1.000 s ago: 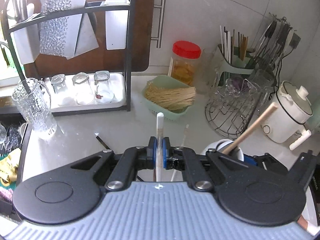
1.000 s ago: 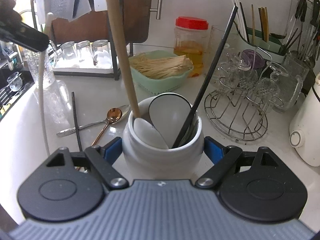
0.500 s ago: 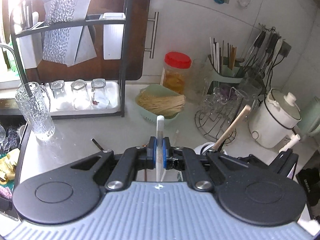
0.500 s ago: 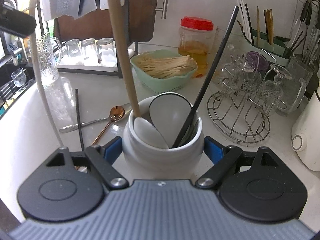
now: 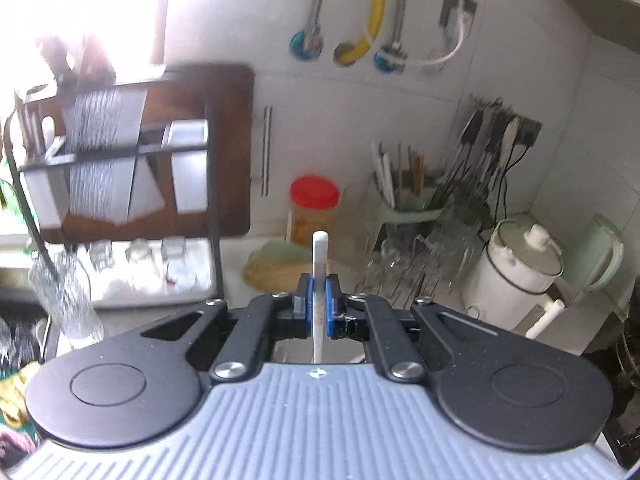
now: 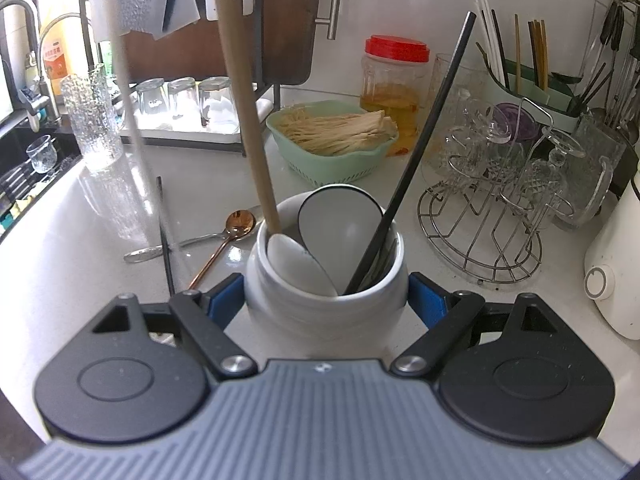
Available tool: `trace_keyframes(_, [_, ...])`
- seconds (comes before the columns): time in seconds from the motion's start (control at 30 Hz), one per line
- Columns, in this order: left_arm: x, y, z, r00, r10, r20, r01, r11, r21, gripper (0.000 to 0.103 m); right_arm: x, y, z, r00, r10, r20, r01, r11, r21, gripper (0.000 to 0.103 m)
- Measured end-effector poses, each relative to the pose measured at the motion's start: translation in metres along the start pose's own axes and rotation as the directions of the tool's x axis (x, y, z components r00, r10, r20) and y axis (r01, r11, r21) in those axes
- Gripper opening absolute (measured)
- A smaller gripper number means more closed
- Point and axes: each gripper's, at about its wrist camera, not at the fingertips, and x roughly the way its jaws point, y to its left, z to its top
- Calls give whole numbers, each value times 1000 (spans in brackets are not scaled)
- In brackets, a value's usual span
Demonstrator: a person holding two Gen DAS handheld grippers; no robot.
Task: Organize utensils
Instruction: 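Lift the white chopstick with the left tool and lower it into the mug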
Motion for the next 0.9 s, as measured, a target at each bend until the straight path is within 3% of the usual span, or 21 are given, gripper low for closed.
trace_keyframes(0.37, [-9, -13, 38, 994, -53, 99, 52, 999, 8, 7, 0, -1, -2, 1000, 0, 8, 0, 1000, 6, 89])
trace_keyframes(0.53, [-1, -23, 49, 990, -106, 91, 105, 994, 13, 7, -1, -1, -3, 1000, 0, 13, 0, 1000, 6, 89])
trace_keyframes(0.9, [20, -44, 38, 990, -137, 15, 135, 988, 70, 7, -1, -1, -2, 1000, 1, 14, -1, 1000, 7, 89])
